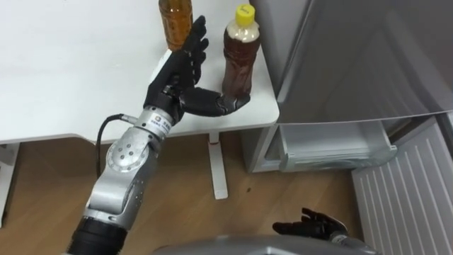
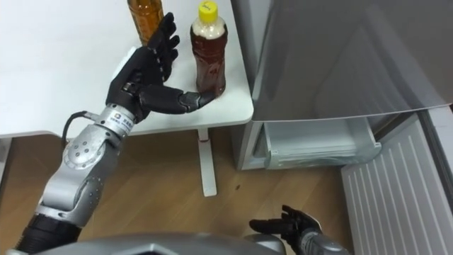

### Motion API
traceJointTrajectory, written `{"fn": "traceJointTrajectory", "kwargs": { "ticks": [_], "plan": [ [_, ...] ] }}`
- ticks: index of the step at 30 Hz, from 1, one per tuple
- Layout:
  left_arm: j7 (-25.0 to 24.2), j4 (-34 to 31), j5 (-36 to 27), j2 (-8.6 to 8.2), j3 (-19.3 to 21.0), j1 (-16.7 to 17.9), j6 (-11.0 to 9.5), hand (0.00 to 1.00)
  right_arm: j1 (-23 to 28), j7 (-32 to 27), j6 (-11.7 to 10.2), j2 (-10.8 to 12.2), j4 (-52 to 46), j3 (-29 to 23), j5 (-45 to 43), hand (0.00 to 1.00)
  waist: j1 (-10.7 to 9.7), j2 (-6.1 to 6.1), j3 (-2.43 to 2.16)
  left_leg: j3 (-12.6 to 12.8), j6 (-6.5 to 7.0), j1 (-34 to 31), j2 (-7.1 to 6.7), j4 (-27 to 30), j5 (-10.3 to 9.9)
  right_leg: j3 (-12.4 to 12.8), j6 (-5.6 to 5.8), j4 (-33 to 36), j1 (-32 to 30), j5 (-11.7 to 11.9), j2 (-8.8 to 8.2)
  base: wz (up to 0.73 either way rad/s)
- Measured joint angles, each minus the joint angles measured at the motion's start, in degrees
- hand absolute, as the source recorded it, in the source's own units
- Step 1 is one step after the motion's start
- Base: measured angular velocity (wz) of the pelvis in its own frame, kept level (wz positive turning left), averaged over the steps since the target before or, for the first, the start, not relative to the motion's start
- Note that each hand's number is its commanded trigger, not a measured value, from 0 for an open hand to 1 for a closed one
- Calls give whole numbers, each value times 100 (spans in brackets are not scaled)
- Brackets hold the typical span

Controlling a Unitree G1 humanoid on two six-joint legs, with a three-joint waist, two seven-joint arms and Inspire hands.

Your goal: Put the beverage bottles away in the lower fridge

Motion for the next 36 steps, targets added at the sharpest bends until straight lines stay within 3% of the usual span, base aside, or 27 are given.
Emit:
{"fn": "traceJointTrajectory", "kwargs": {
  "ticks": [6, 15, 20, 28, 36],
  "plan": [
    [7, -3, -22, -82, 34, -356, 19, 0, -5, -8, 12, -30, -15, -31, -3, 0, -32, 95, -5, 89, 0, 10, 14, -21, 0, 84, -2, 66, -48, 1, 10, -7],
    [71, -6, -230, -61, 189, -490, 109, 0, 24, 36, 201, -63, -198, -108, -3, 0, -135, 164, -36, 149, 0, 17, 15, -17, 0, 160, -9, 70, -125, 8, 15, -4],
    [37, 19, -229, -63, 188, -490, 264, 0, 70, 35, 241, -63, -283, -142, -3, 0, -138, 177, -29, 156, 0, 12, 15, -16, 0, 163, -9, 67, -131, 8, 15, 0],
    [-95, 52, -435, -63, 188, -498, 304, 0, 77, 32, 243, -62, -322, -175, -11, 0, -176, 179, -24, 157, 0, 2, 17, -20, 0, 156, -9, 71, -131, 8, 15, 0],
    [-122, 492, -396, -41, 194, -586, 372, 0, 75, 62, 245, -25, -474, -298, -281, 0, -418, 152, -8, 178, 0, 12, 16, -25, 0, 178, -8, 72, -142, 7, 13, -1]
  ]
}}
